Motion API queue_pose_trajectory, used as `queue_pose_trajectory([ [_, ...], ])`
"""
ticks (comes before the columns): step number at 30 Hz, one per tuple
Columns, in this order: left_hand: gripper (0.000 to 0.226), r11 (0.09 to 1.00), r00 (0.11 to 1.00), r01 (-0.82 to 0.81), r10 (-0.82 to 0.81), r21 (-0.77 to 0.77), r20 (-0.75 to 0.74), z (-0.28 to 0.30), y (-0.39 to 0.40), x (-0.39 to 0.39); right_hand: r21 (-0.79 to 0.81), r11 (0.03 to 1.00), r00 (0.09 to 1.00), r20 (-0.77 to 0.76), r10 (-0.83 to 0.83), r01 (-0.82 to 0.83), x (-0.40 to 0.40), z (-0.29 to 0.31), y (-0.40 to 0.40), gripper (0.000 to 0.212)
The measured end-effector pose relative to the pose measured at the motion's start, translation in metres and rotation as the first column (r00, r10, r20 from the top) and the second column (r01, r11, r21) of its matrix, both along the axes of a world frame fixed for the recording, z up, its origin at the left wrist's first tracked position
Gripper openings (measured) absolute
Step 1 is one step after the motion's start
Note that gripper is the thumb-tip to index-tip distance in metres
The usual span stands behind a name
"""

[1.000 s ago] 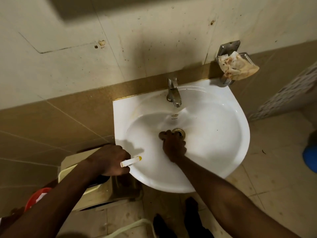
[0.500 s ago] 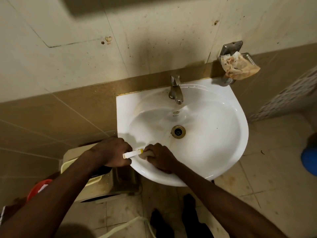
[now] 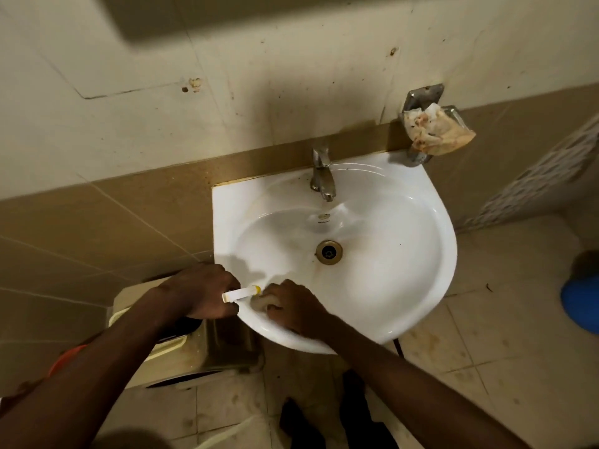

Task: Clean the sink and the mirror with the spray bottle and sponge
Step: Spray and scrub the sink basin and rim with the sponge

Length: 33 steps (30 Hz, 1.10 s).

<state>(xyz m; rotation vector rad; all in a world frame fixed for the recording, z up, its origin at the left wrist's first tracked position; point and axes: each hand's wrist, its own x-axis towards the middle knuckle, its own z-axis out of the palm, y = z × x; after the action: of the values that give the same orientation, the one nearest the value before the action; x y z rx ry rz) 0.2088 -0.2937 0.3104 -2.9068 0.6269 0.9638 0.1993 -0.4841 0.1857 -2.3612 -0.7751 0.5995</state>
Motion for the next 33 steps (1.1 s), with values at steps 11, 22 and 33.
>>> queue_pose_trajectory([
  [11, 0.055, 0.889, 0.885, 0.442, -0.454, 0.121, 0.099, -0.034, -0.097, 0.033, -0.699, 0.565, 0.883, 0.453, -0.125, 0.438, 0.088, 0.017, -0.173, 0.021],
  [22, 0.085, 0.893, 0.876, 0.450, -0.443, 0.006, 0.192, -0.057, -0.116, 0.045, -0.833, 0.498, 0.968, 0.245, -0.060, 0.242, 0.075, 0.032, -0.204, 0.033],
  [33, 0.027, 0.940, 0.834, 0.323, -0.338, 0.110, 0.436, -0.072, -0.127, 0.049, -0.491, 0.755, 0.783, 0.621, -0.046, 0.434, 0.149, -0.025, -0.176, 0.025],
])
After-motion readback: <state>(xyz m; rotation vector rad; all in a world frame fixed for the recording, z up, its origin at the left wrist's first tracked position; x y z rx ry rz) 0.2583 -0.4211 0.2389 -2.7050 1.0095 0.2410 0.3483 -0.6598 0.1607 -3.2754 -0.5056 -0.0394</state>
